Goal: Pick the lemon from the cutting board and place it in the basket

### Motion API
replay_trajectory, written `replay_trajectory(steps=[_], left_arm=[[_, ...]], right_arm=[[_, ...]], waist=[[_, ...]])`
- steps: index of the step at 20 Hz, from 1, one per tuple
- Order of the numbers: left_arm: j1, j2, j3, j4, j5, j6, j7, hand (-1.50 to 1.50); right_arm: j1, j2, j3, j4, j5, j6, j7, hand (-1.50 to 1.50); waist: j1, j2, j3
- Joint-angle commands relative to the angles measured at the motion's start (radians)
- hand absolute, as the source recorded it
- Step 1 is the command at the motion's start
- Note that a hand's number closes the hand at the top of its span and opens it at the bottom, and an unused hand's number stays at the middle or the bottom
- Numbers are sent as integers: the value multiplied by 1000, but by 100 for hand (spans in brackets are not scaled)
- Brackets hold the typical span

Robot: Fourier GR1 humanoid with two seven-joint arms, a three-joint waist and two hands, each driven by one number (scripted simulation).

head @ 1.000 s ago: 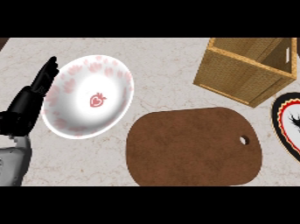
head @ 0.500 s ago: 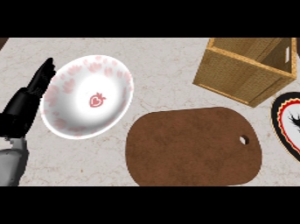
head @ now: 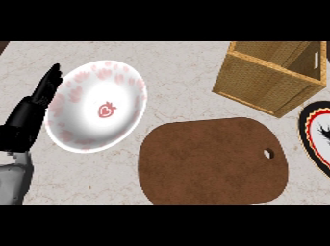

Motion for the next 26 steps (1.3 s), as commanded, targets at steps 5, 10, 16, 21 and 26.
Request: replay_trajectory(steps=[5, 10, 16, 21, 26], left_arm=[[-3, 26, 41, 11, 19, -25, 0, 0], [-12, 14, 28, 11, 14, -30, -5, 0], [8, 16, 34, -27, 23, -33, 25, 0], [0, 5, 30, -12, 3, -11, 12, 0], [-29, -7, 20, 52, -13, -6, -23, 0]], right_arm=[[28, 15, -20, 35, -18, 89, -50, -150], [-50, 32, -93, 76, -67, 98, -20, -150], [-47, 58, -303, 98, -199, -157, 24, -150], [-12, -27, -413, 133, -229, -336, 19, -150], [33, -135, -503, 172, -271, -399, -19, -150]], waist=[[-10, -3, 0], [-7, -2, 0], [0, -3, 1], [-1, 3, 1], [-11, 7, 1]])
